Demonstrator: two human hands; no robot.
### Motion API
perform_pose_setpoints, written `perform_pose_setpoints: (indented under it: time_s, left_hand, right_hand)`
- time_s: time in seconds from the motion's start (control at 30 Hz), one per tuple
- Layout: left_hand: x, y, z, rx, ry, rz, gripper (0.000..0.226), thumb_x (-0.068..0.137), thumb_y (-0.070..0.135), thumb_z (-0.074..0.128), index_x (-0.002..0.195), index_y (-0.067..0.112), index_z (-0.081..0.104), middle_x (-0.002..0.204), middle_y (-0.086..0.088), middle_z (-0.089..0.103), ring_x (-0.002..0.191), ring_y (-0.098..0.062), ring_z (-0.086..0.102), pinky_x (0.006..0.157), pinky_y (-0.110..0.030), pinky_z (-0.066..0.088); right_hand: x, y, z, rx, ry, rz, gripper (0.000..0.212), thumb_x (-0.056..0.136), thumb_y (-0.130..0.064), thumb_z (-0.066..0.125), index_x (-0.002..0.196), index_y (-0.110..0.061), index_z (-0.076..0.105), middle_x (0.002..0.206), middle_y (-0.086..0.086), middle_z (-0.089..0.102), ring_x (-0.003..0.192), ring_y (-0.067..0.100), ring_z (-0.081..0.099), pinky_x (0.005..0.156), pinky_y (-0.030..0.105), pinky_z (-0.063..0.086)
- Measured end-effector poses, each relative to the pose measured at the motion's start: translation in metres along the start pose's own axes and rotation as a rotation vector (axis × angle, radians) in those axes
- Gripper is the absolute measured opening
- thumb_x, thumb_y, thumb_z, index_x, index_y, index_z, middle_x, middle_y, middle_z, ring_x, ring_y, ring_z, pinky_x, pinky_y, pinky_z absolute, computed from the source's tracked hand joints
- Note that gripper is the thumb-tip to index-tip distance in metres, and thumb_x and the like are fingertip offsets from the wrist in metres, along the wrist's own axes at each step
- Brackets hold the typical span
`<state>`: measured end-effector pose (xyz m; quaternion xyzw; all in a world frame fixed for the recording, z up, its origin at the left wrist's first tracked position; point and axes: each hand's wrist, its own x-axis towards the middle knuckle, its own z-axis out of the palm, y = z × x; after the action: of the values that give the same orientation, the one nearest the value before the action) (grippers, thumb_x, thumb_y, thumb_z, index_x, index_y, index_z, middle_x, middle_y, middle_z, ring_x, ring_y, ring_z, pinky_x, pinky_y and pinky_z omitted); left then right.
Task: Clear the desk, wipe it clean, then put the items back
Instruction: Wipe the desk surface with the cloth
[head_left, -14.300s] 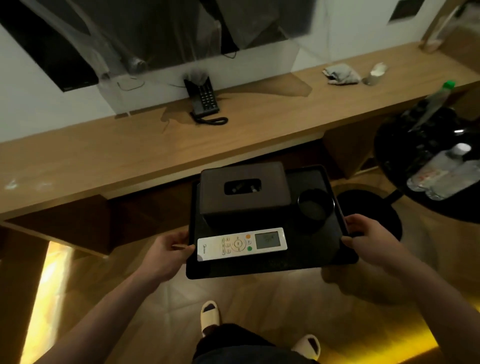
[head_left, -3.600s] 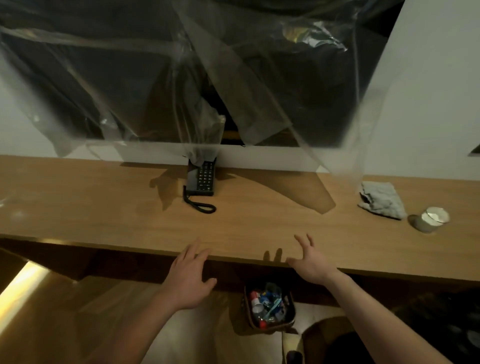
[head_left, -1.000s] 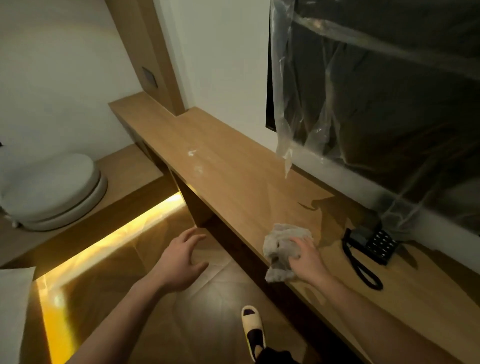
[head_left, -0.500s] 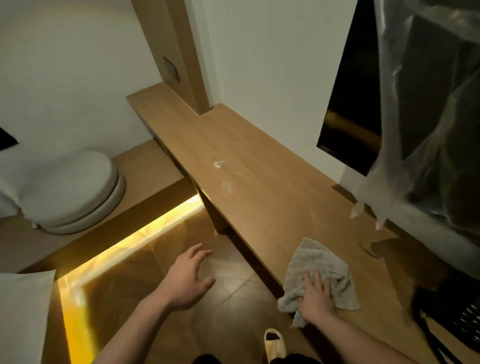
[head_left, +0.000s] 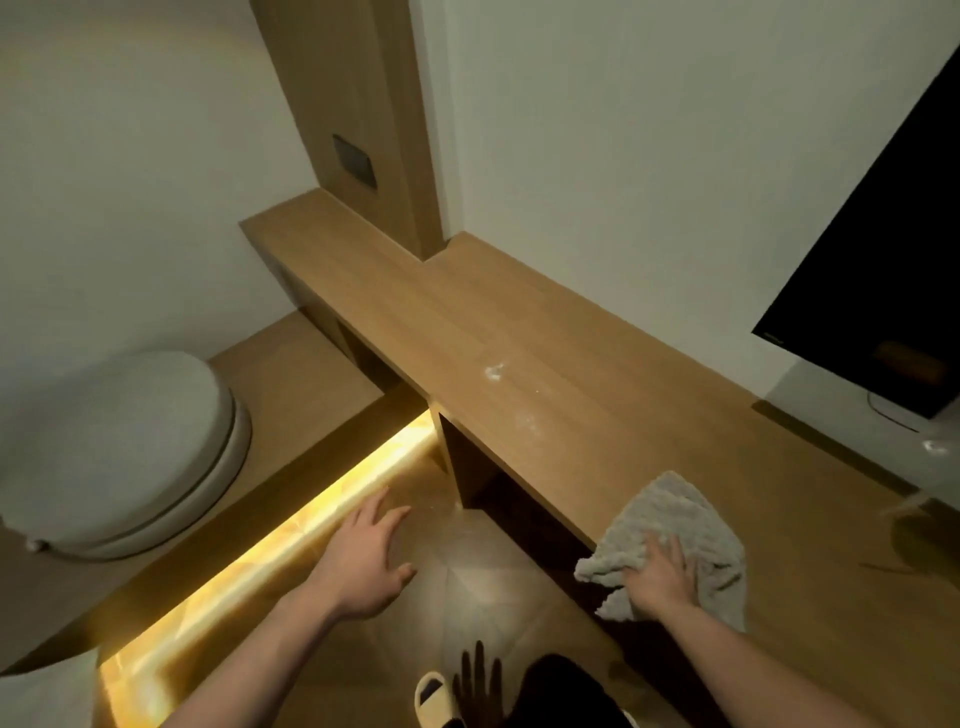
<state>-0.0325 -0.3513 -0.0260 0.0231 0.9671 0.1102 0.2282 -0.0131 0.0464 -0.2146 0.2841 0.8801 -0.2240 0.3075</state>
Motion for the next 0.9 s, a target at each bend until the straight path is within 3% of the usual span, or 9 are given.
perform_pose_setpoints:
  time_s: [0.17, 0.47, 0.63, 0.8, 0.9]
  left_hand:
    - [0.055, -0.053, -0.041, 0.117, -0.074, 0.056, 0.08, 0.094, 0.054, 0.064, 0.162, 0.035, 0.024, 0.173, 0.001, -0.001, 0.159, -0.026, 0.003, 0.126, -0.041, 0.016]
    - [0.192, -0.069, -0.088, 0.202, -0.118, 0.164, 0.081, 0.096, 0.054, 0.061, 0.163, 0.032, 0.021, 0.173, -0.001, -0.002, 0.159, -0.029, 0.004, 0.127, -0.044, 0.015]
    - [0.267, -0.08, -0.101, 0.301, -0.2, 0.178, 0.087, 0.093, 0.056, 0.061, 0.163, 0.029, 0.018, 0.173, -0.003, -0.002, 0.158, -0.03, 0.006, 0.128, -0.042, 0.017]
    - [0.336, -0.096, -0.12, 0.369, -0.234, 0.187, 0.09, 0.088, 0.056, 0.061, 0.162, 0.026, 0.021, 0.172, -0.005, 0.005, 0.158, -0.029, 0.009, 0.127, -0.042, 0.019]
    - [0.363, -0.095, -0.129, 0.407, -0.281, 0.21, 0.086, 0.091, 0.051, 0.062, 0.162, 0.024, 0.021, 0.172, -0.005, 0.005, 0.158, -0.03, 0.008, 0.127, -0.039, 0.02]
  right_hand:
    - [0.006, -0.012, 0.02, -0.02, -0.006, 0.077, 0.082, 0.099, -0.056, 0.043, 0.165, -0.026, 0.006, 0.173, 0.003, -0.003, 0.158, 0.032, -0.007, 0.128, 0.048, 0.001]
    - [-0.03, -0.081, 0.012, 0.152, 0.166, 0.34, 0.066, 0.105, -0.051, 0.036, 0.163, -0.037, 0.008, 0.172, 0.0, -0.002, 0.156, 0.037, 0.005, 0.123, 0.055, 0.021]
    - [-0.012, -0.117, 0.002, 0.279, 0.198, 0.462, 0.063, 0.106, -0.047, 0.034, 0.163, -0.036, 0.007, 0.172, 0.003, -0.006, 0.157, 0.037, 0.0, 0.123, 0.059, 0.018]
    - [0.003, -0.133, -0.003, 0.326, 0.26, 0.529, 0.061, 0.103, -0.048, 0.044, 0.159, -0.036, 0.024, 0.163, 0.01, 0.021, 0.143, 0.04, 0.029, 0.116, 0.055, 0.031]
    - [0.007, -0.15, -0.004, 0.357, 0.285, 0.569, 0.058, 0.1, -0.048, 0.051, 0.154, -0.033, 0.037, 0.156, 0.013, 0.031, 0.14, 0.042, 0.03, 0.115, 0.057, 0.03]
